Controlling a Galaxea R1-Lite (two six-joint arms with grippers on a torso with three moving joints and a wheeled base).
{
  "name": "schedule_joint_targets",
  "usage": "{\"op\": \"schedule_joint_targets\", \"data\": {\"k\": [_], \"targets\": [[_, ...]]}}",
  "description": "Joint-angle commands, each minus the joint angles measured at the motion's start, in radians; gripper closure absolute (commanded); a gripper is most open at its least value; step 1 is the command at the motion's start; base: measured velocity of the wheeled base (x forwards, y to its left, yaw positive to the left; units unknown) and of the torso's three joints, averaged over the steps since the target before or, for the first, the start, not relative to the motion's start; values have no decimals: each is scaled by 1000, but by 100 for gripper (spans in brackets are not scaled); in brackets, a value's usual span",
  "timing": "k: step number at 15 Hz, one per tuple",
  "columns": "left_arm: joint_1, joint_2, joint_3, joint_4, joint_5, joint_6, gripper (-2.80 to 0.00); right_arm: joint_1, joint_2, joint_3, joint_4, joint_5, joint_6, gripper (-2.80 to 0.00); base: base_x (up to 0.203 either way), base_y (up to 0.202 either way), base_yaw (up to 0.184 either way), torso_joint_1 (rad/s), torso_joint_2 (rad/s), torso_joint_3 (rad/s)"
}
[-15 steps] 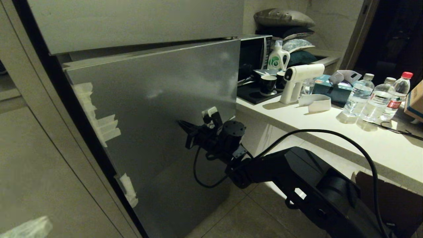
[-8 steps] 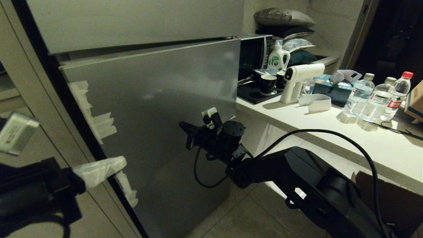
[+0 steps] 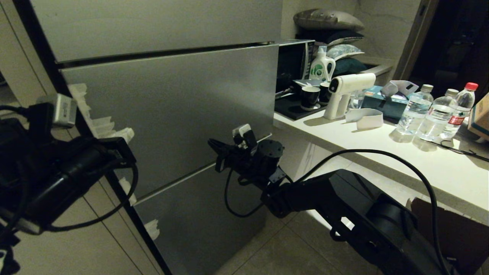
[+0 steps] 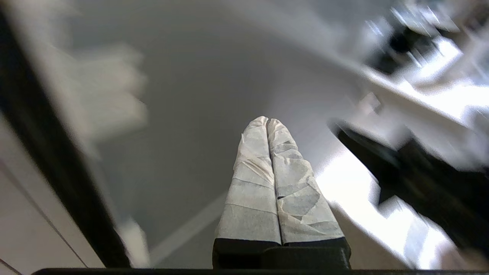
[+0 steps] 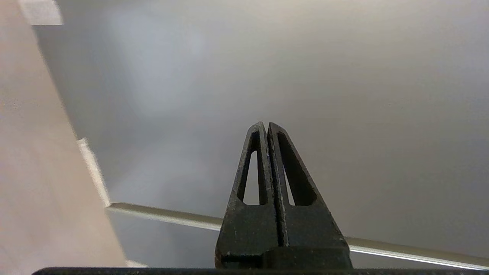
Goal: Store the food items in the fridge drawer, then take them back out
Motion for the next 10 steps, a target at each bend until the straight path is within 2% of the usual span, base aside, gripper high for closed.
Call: {"op": "schedule_joint_targets", "data": {"k": [1,5,8,10], "targets": [[15,41,1,-61,3,1,0,4,-20,24,-21,-17,-2,0,0,0,0,0,0,0],[12,-84,3,-53,2,7,0,35,-182,230,-19,-37,-10,0,0,0,0,0,0,0],[8,-276,11,14,1,40,0,88,-445,530,-14,-72,-26,0,0,0,0,0,0,0],[7,-435,35,124,-3,49,0,117,-626,719,-14,-127,-69,0,0,0,0,0,0,0]]}}
